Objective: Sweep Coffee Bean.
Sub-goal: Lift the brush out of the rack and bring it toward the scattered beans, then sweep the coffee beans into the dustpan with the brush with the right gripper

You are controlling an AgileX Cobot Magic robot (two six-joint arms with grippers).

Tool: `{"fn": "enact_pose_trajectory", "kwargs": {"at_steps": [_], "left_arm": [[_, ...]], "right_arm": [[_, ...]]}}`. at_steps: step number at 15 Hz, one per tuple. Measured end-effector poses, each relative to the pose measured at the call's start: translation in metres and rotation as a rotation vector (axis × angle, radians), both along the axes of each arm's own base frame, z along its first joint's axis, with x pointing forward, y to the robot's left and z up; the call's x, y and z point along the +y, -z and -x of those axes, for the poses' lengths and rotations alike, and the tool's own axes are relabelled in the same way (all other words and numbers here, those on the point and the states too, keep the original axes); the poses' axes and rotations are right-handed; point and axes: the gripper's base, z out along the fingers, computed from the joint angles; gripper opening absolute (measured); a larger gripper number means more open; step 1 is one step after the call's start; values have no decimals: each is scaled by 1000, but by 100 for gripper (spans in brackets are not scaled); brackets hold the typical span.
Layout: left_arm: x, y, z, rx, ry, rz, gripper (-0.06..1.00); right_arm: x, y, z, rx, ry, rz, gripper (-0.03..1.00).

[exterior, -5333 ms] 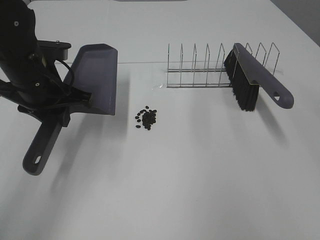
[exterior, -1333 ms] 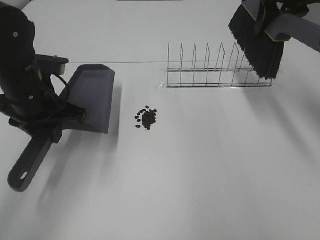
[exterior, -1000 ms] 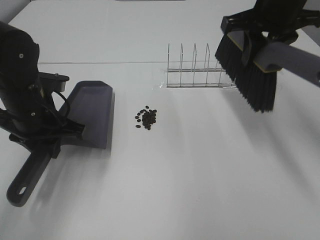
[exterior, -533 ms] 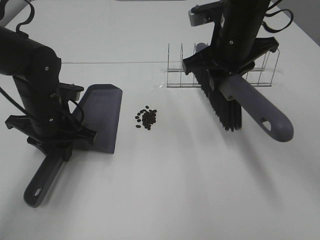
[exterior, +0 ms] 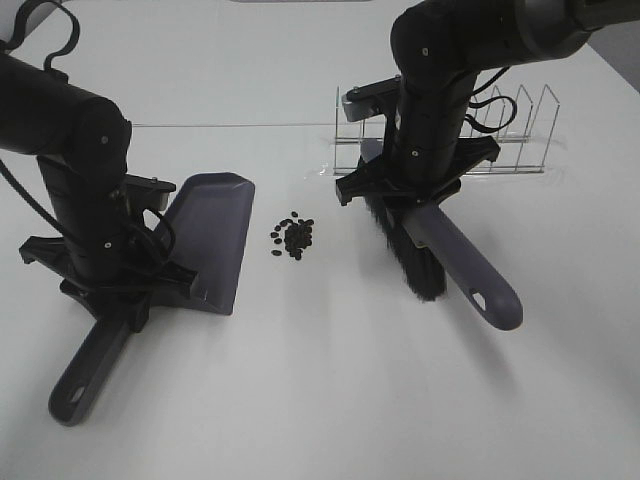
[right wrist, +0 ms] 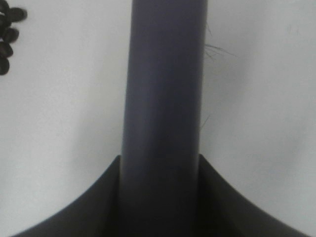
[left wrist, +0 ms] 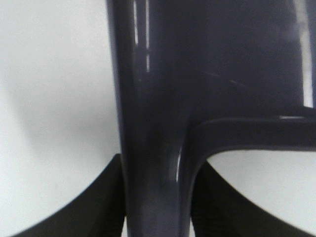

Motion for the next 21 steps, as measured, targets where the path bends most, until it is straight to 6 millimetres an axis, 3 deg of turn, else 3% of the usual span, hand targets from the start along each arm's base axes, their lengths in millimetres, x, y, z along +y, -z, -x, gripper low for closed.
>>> {"fn": "enact_pose_trajectory", "kwargs": {"at_steps": [4,9,15,18,21], "left_arm": [[0,0,0,-1,16,2,36],[-1,0,0,-1,14,7,36],[-1,1,0,-1,12,8,36],[-1,1,0,0,9,11,36],[-1,1,0,0,9,12,36]], "right_arm": [[11,9,-5,-18,-11,-42,35],[61,22,5,13,-127,-7,35],[115,15,-2,86,-166,-210,35],[132,-3,-3,100,-171,-379,35],[136,-15,-7,80,-199,-391,35]]}}
